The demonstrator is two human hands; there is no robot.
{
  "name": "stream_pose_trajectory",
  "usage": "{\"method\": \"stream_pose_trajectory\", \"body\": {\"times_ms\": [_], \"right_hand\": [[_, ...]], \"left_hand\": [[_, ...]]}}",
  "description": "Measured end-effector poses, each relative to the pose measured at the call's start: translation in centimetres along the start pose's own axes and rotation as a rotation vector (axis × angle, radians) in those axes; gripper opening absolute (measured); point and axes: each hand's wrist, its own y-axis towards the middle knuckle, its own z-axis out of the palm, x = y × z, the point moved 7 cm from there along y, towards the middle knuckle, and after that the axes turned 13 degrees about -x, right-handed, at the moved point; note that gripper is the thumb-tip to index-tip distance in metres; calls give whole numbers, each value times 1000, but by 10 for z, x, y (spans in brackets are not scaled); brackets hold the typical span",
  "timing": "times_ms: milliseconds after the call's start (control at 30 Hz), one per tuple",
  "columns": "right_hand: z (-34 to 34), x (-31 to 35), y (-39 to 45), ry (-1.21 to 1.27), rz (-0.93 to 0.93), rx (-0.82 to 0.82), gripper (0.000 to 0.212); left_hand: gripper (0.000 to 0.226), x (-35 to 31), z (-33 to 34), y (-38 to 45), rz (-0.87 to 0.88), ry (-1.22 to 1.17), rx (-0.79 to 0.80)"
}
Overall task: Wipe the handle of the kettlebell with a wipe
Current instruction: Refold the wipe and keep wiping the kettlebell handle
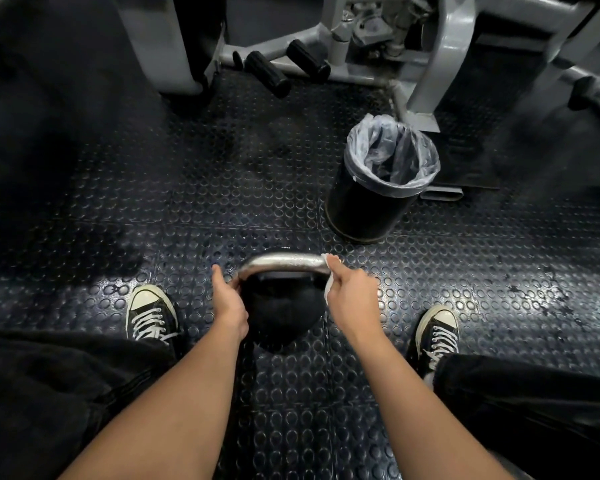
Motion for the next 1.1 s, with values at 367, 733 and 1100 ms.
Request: {"method": "stream_pose_trajectory", "body": {"times_ms": [367,733,1100], "right_hand": [[6,-7,-17,22,79,-53,42],[17,-1,-47,70,195,-91,51],[24,-6,-49,184,289,-204,46]], "left_hand": [[78,-2,0,1,15,2,36],[79,-1,0,2,14,13,36],[79,-1,-3,5,16,9,12]]}}
